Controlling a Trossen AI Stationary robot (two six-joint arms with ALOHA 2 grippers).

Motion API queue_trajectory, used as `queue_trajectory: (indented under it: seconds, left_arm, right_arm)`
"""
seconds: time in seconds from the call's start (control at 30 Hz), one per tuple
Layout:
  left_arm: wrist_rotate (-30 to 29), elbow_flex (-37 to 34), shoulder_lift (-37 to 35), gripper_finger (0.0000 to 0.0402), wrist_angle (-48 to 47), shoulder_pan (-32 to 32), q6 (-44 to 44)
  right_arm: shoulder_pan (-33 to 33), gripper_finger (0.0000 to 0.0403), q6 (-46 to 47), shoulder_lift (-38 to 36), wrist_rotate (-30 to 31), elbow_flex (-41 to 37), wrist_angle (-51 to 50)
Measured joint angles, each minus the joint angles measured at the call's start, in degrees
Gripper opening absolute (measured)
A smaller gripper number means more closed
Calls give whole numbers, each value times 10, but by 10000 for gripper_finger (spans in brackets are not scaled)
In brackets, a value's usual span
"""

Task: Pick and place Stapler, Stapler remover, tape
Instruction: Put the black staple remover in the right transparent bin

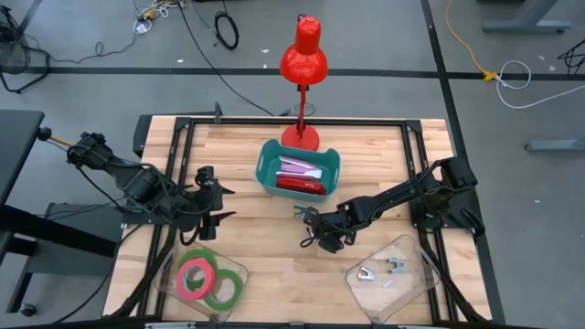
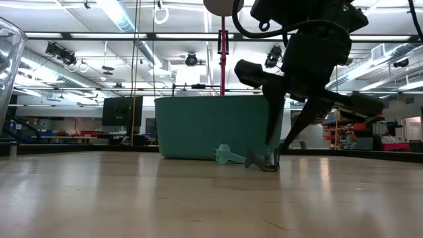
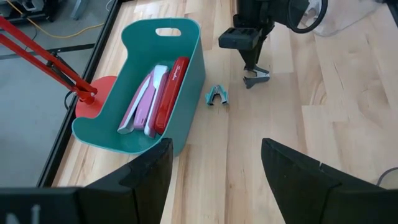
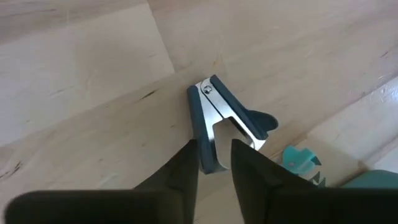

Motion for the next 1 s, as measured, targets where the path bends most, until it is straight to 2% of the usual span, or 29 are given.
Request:
queue_trajectory:
  seconds: [0.4,1.0]
  left_arm:
    - [0,0,0,248,0,0,0]
    - [0,0,0,248,0,0,0]
  right_arm:
    - [0,7,0,0,0,0,0]
    - [1,2,30,-9,4,0,-1]
